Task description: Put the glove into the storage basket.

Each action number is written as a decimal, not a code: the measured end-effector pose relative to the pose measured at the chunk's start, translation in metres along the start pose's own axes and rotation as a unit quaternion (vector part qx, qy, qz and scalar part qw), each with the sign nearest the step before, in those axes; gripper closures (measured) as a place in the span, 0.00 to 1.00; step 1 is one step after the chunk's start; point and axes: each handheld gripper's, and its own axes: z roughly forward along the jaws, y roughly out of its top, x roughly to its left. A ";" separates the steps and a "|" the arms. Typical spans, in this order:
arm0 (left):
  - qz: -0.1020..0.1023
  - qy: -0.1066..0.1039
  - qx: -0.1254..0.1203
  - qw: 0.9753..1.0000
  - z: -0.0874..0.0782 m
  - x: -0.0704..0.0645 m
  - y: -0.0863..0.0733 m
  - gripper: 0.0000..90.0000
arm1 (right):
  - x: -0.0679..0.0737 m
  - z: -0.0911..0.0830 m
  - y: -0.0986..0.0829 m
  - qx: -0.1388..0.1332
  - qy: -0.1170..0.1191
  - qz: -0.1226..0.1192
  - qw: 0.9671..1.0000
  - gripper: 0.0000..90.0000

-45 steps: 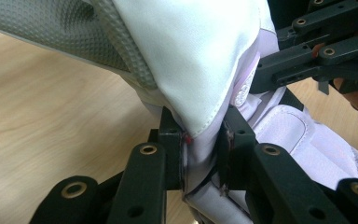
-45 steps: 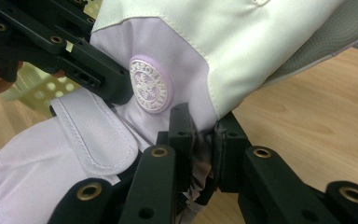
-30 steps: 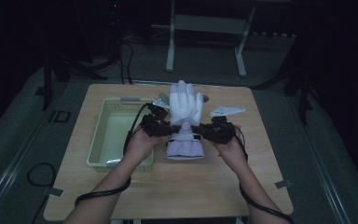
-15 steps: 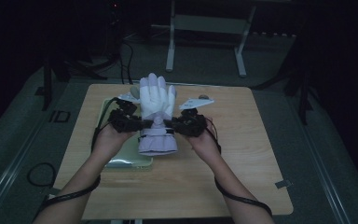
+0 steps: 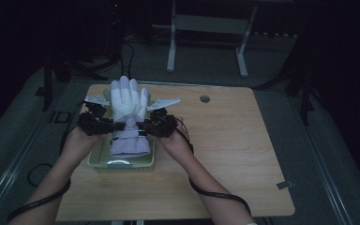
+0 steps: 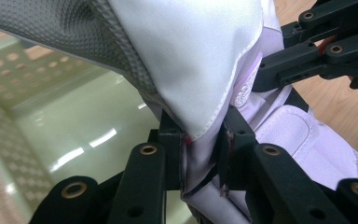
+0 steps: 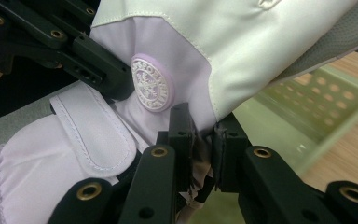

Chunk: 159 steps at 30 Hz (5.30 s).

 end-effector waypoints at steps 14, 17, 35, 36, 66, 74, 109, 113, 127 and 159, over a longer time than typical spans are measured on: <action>-0.024 0.001 0.034 0.999 0.043 0.034 -0.030 0.83 | -0.005 0.054 -0.021 0.047 -0.019 0.021 0.999 0.89; -0.023 0.009 0.046 0.999 0.052 0.036 -0.038 0.83 | -0.005 0.064 -0.029 0.064 -0.020 0.021 0.998 0.89; -0.016 0.143 0.160 0.977 0.100 0.023 -0.037 0.46 | -0.004 0.081 -0.029 0.158 -0.047 0.014 0.986 0.71; -0.014 0.148 0.162 0.976 0.102 0.022 -0.037 0.46 | -0.005 0.078 -0.029 0.154 -0.049 0.013 0.987 0.65; 0.011 0.060 -0.044 0.997 0.048 -0.029 -0.042 0.09 | -0.041 0.011 -0.034 0.041 0.058 -0.014 0.997 0.18; 0.012 0.050 -0.058 0.997 0.051 -0.041 -0.034 0.09 | -0.047 0.001 -0.036 0.036 0.053 -0.016 0.998 0.18; 0.089 -0.063 -0.091 0.990 0.110 -0.156 -0.025 0.03 | -0.098 -0.081 -0.115 0.028 0.024 -0.007 0.999 0.18; 0.101 -0.078 -0.074 0.989 0.122 -0.168 -0.027 0.03 | -0.102 -0.089 -0.126 0.031 0.023 -0.006 0.999 0.18; 0.130 -0.119 -0.058 0.983 0.160 -0.186 -0.039 0.03 | -0.122 -0.109 -0.178 0.042 -0.012 -0.002 0.999 0.16; 0.158 -0.167 -0.050 0.972 0.196 -0.214 -0.071 0.03 | -0.130 -0.157 -0.245 0.028 -0.047 0.002 0.999 0.15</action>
